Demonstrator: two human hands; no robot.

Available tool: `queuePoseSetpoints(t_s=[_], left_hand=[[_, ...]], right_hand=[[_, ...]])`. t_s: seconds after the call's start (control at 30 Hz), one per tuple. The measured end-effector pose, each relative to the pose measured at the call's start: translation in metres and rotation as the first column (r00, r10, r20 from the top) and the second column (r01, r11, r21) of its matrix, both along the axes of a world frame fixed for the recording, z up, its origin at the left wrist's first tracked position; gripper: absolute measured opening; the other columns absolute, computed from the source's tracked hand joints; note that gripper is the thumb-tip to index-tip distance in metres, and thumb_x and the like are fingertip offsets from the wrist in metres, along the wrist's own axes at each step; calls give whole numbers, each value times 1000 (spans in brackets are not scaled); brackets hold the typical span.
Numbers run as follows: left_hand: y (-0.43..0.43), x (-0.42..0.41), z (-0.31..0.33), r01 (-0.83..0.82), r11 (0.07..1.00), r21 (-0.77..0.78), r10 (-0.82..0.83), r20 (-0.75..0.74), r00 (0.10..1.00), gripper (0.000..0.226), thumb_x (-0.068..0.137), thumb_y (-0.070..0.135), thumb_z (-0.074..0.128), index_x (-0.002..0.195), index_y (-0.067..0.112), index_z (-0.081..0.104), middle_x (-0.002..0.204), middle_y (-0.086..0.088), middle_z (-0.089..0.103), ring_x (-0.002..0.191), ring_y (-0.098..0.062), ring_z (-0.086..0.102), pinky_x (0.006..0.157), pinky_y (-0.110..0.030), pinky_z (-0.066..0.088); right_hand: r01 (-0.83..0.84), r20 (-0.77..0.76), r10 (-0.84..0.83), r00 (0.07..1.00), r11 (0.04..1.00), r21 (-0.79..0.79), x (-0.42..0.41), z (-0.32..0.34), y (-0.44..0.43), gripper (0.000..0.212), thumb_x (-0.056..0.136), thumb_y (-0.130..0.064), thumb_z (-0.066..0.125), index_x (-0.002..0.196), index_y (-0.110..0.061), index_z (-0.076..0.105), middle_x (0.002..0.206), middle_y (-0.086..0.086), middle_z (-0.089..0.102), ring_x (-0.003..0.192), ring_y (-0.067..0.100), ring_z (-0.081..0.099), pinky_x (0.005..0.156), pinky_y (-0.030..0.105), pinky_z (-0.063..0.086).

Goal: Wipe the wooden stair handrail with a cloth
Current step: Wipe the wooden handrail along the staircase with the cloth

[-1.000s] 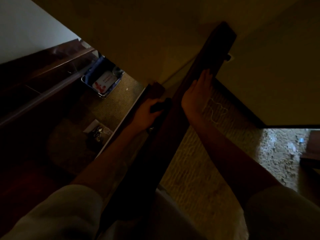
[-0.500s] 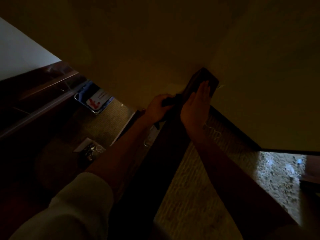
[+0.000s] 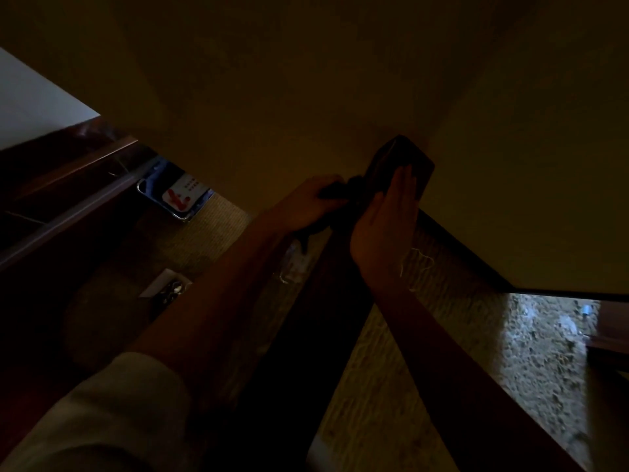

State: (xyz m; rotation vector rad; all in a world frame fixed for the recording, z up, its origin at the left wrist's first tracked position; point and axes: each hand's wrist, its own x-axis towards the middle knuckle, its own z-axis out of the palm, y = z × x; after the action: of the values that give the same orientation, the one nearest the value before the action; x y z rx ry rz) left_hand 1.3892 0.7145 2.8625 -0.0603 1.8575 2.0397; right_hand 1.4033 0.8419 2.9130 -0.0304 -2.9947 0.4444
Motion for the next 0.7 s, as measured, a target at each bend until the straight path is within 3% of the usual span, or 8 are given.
queuePoseSetpoints(t_s=[0.1, 0.2, 0.3, 0.37, 0.43, 0.53, 0.6, 0.7], left_hand=[[20, 18, -4, -216, 973, 78, 213, 47, 976, 10, 99, 21, 56, 107, 17, 60, 104, 1, 64, 93, -7, 63, 78, -20, 49], [39, -5, 5, -358, 922, 148, 345, 107, 932, 20, 100, 19, 53, 118, 10, 56, 112, -3, 63, 96, -4, 62, 81, -20, 49], [43, -47, 18, -352, 927, 127, 353, 15, 935, 18, 100, 15, 54, 117, 12, 59, 105, 1, 62, 93, 4, 61, 80, -10, 47], [46, -61, 23, -359, 931, 67, 362, -40, 931, 28, 99, 16, 56, 125, 6, 59, 121, -7, 60, 111, -12, 58, 96, -22, 47], [49, -51, 26, -375, 924, 74, 380, -79, 922, 29, 98, 12, 58, 125, 3, 57, 128, -15, 57, 118, -24, 55, 104, -35, 43], [43, -16, 17, -371, 925, 77, 379, -182, 907, 19, 93, 10, 63, 112, 13, 59, 115, -9, 57, 109, -18, 55, 99, -28, 42], [41, -3, 9, -358, 933, 40, 356, -246, 901, 15, 92, 14, 65, 107, 16, 60, 112, -9, 58, 110, -22, 56, 101, -33, 42], [48, -33, 19, -381, 925, -13, 362, -283, 888, 22, 95, 12, 62, 115, 4, 64, 120, -15, 59, 116, -27, 54, 105, -42, 40]], right_hand=[[21, -8, -21, 1000, 1000, 3, 0, 0, -1, 49, 106, -16, 29, 154, -5, 20, 162, 10, 17, 151, 21, 12, 121, 29, 6], [28, -17, -28, 999, 1000, -8, -1, 1, -3, 49, 106, -15, 30, 153, -4, 22, 162, 10, 18, 151, 22, 13, 121, 31, 9], [13, -37, -14, 999, 1000, -20, -1, 1, -4, 48, 106, -12, 32, 152, -2, 24, 161, 12, 20, 150, 23, 15, 121, 34, 11], [9, -45, -10, 999, 1000, -16, 0, 0, -3, 48, 106, -12, 33, 151, -2, 24, 160, 12, 21, 150, 23, 16, 122, 33, 11], [11, -47, -12, 999, 1000, -21, -1, -1, -3, 48, 105, -12, 32, 151, -1, 24, 160, 13, 22, 150, 24, 17, 122, 33, 9], [17, -33, -18, 999, 1000, -10, -2, -2, -2, 49, 106, -13, 30, 152, -3, 22, 161, 11, 19, 150, 22, 15, 122, 34, 8], [14, -28, -14, 1000, 1000, -11, -2, -2, -2, 49, 105, -14, 29, 153, -4, 20, 161, 11, 18, 150, 22, 14, 122, 35, 7], [9, -34, -10, 999, 1000, -26, -1, -1, -2, 48, 105, -14, 29, 152, -3, 21, 161, 12, 20, 150, 24, 15, 122, 37, 9]])
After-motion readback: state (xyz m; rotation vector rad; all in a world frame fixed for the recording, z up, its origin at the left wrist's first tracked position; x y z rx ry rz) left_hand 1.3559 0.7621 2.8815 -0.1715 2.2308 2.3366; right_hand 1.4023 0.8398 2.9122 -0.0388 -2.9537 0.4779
